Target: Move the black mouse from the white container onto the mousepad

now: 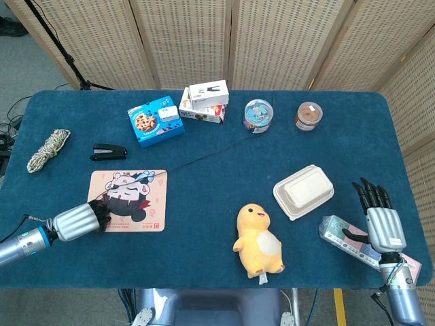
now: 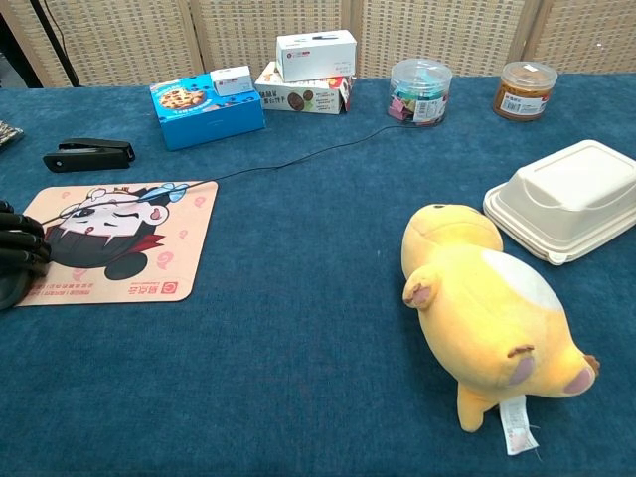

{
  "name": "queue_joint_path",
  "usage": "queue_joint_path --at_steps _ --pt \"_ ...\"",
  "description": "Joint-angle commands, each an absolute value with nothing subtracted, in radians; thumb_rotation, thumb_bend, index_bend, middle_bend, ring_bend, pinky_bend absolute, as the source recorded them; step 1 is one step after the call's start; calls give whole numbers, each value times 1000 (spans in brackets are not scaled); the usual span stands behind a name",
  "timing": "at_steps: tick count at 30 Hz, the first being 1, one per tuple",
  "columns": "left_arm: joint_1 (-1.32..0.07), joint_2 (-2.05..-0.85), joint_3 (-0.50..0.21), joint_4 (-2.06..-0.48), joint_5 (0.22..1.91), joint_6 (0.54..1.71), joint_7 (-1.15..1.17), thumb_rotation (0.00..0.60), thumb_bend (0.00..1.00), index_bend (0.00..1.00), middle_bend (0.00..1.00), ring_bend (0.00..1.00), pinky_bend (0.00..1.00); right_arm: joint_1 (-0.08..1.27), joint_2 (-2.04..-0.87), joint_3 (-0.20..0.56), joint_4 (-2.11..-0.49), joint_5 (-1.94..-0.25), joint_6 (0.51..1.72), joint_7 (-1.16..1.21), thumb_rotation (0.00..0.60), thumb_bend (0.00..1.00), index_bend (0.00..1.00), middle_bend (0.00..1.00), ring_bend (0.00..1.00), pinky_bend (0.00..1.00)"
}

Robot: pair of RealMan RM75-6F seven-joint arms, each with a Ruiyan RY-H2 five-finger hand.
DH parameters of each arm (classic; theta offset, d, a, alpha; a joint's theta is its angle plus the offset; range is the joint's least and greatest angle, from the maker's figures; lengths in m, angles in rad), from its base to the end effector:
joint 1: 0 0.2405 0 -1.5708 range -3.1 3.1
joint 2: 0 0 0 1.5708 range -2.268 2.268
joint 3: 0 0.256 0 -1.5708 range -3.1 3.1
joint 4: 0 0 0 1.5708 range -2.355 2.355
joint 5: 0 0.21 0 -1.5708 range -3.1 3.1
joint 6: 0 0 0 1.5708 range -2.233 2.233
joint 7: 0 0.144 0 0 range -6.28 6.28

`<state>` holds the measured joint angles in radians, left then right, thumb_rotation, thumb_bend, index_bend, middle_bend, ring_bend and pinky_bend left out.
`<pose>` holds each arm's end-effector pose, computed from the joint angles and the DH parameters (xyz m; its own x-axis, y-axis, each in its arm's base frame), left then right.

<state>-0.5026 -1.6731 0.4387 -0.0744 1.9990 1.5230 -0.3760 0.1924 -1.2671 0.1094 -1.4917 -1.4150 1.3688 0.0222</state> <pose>-0.3552 0.2937 0.0693 0.9261 -0.1238 0.3563 0.0968 -0.8350 -0.5416 -0.3110 -0.2280 0.1195 0.3318 -0.0235 0.9430 -0.9433 -0.0159 0.3315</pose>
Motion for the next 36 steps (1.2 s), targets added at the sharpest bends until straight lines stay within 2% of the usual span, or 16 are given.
queue_joint_path --at_steps 1,11,13,15,19,22,27,36 --pt "-499 -1670 440 -73 2000 1524 -380 600 356 470 396 355 434 192 -1267 110 -1492 -1413 1368 23 600 0 0 0 0 0" --pt "-482 -1664 440 -67 1994 1516 -384 600 352 460 385 342 433 193 -1268 111 -1488 -1408 1361 25 600 0 0 0 0 0" --pt "-479 -1663 439 -67 1992 1505 -385 600 351 429 347 317 433 194 -1269 111 -1487 -1407 1359 25 600 0 0 0 0 0" --pt "-477 -1663 436 -65 1988 1493 -385 600 347 356 263 261 431 194 -1270 110 -1486 -1407 1359 23 600 0 0 0 0 0" --pt "-477 -1659 434 -68 1984 1473 -393 600 341 100 35 96 354 194 -1271 111 -1486 -1407 1360 20 600 0 0 0 0 0" --pt "-476 -1654 433 -70 1981 1466 -413 600 333 5 0 33 309 193 -1272 112 -1486 -1405 1361 17 600 0 0 0 0 0" --pt "-472 -1645 430 -70 1976 1466 -429 600 284 0 0 0 266 193 -1274 112 -1485 -1405 1362 16 600 0 0 0 0 0" --pt "-461 -1640 413 -73 1958 1508 -468 600 226 0 0 0 263 194 -1276 111 -1485 -1406 1361 14 600 0 0 0 0 0"
